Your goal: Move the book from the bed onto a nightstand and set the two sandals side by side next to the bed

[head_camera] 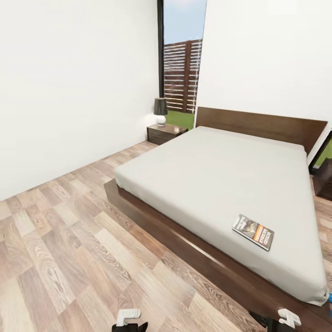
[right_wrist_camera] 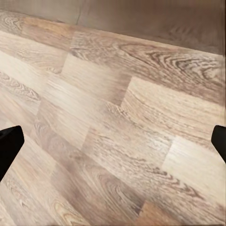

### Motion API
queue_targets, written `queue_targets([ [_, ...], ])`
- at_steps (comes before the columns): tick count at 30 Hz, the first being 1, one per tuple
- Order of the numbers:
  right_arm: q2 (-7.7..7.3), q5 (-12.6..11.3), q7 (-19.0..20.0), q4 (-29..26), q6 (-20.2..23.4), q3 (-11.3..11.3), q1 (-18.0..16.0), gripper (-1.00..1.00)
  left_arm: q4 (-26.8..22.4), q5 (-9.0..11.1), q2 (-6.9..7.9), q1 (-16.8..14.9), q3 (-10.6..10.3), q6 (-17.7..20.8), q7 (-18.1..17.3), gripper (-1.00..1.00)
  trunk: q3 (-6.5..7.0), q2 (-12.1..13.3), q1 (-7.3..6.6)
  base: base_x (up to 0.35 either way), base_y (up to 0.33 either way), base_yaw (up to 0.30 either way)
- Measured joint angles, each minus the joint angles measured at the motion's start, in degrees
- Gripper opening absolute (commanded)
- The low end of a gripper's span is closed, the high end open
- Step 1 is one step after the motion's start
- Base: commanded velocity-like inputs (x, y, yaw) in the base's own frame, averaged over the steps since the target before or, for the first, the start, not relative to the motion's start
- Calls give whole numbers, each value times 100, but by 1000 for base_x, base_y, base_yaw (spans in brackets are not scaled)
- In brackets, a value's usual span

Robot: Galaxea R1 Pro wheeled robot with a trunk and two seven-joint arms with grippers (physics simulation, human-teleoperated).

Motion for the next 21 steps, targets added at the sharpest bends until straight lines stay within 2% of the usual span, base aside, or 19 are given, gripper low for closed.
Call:
queue_targets([
  [21,27,0,-6,0,0,0,0,100,0,0,0,1,0,0,0,100,-80,0,0,4,3,-238],
])
